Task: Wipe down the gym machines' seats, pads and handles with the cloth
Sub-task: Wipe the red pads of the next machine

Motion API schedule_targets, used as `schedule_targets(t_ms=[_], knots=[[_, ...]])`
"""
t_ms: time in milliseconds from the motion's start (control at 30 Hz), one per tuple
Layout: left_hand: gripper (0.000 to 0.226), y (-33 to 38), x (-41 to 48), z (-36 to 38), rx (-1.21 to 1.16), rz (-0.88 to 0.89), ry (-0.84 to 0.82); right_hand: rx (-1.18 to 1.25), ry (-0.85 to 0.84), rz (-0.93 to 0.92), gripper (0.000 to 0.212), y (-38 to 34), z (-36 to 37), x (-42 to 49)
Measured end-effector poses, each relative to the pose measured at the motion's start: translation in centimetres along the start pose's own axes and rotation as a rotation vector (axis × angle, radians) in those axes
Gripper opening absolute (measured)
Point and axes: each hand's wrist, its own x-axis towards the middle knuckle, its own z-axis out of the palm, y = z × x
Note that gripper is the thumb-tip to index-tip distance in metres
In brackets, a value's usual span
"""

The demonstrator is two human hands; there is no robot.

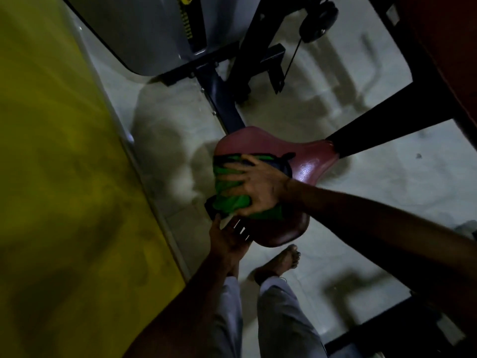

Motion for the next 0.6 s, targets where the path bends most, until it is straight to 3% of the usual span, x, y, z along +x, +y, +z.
schedule_targets(t_ms=[100,200,267,333,400,500,600], knots=[[0.048,0.1,0.2,0.9,0.061,-0.007,0.014,-0.034,-0.028,0.163,0.072,3.2,-1.6,3.0],[0.039,0.2,0.1,2.1,0.126,0.000,0.016,0.066,-0.009,0.473,0.081,6.2,-3.4,5.3],[0.032,0.3,0.2,2.5,0.123,-0.010,0.034,0.191,-0.021,0.693,0.074,7.0,-3.9,6.5],[0.034,0.6,0.2,3.0,0.154,-0.032,0.037,0.215,0.000,0.785,0.066,6.3,-4.3,7.1],[0.038,0.6,0.0,3.1,0.195,-0.050,0.044,0.152,0.104,0.739,0.059,3.9,-3.3,6.5],[0.041,0.4,-0.1,3.1,0.199,-0.074,0.085,0.075,0.243,0.469,0.056,-0.6,-0.9,3.8],[0.040,0.0,0.7,2.7,0.181,-0.071,0.111,-0.025,0.213,0.189,0.055,-2.0,1.4,1.1]])
